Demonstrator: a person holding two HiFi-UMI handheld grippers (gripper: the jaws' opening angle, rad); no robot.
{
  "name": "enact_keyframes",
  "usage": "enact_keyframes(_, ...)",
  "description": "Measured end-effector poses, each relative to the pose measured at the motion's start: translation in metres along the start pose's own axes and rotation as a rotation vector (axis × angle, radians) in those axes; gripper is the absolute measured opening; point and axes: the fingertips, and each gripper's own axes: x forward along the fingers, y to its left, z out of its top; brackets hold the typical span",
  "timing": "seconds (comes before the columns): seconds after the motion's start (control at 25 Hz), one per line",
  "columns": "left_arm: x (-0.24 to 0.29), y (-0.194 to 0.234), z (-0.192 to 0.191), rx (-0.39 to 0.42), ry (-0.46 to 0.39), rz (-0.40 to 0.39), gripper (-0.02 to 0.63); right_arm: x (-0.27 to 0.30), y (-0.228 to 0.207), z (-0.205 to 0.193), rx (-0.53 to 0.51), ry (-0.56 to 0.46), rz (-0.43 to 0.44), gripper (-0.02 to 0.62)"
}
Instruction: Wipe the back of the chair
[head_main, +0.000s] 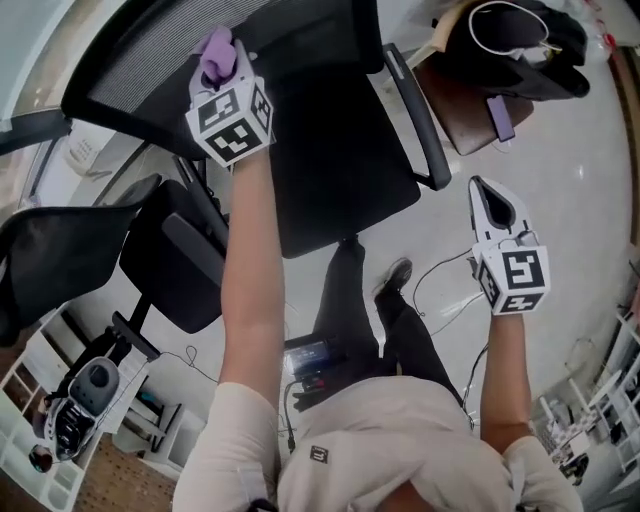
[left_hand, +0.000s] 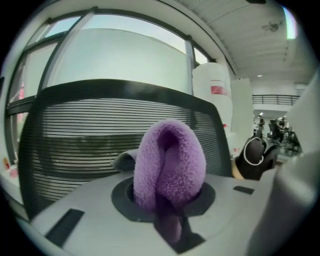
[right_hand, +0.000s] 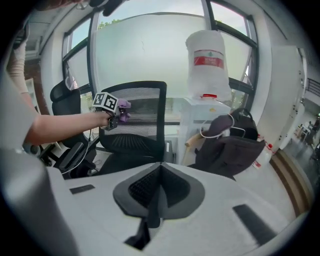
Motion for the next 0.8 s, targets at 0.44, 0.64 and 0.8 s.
enact_keyframes(0.44,0.046,-0.237,-0.008,0.097,0.046,-0.374,0.075,-0.047,-0.06,-0.062,0.141,0.032,-0.139,-0.006)
enact_keyframes(0.64,0.043,-0.229,-0.007,0.112,0.042,-0.373,0.075,-0.049,-0.055,-0.062,0.142,0.033,-0.139,-0.006)
enact_keyframes(0.8,0.041,-0.221,-0.006,0.111,0.035,-0.37,0.075,-0.044,-0.048,-0.056,0.13,0.03,-0.128,-0.006)
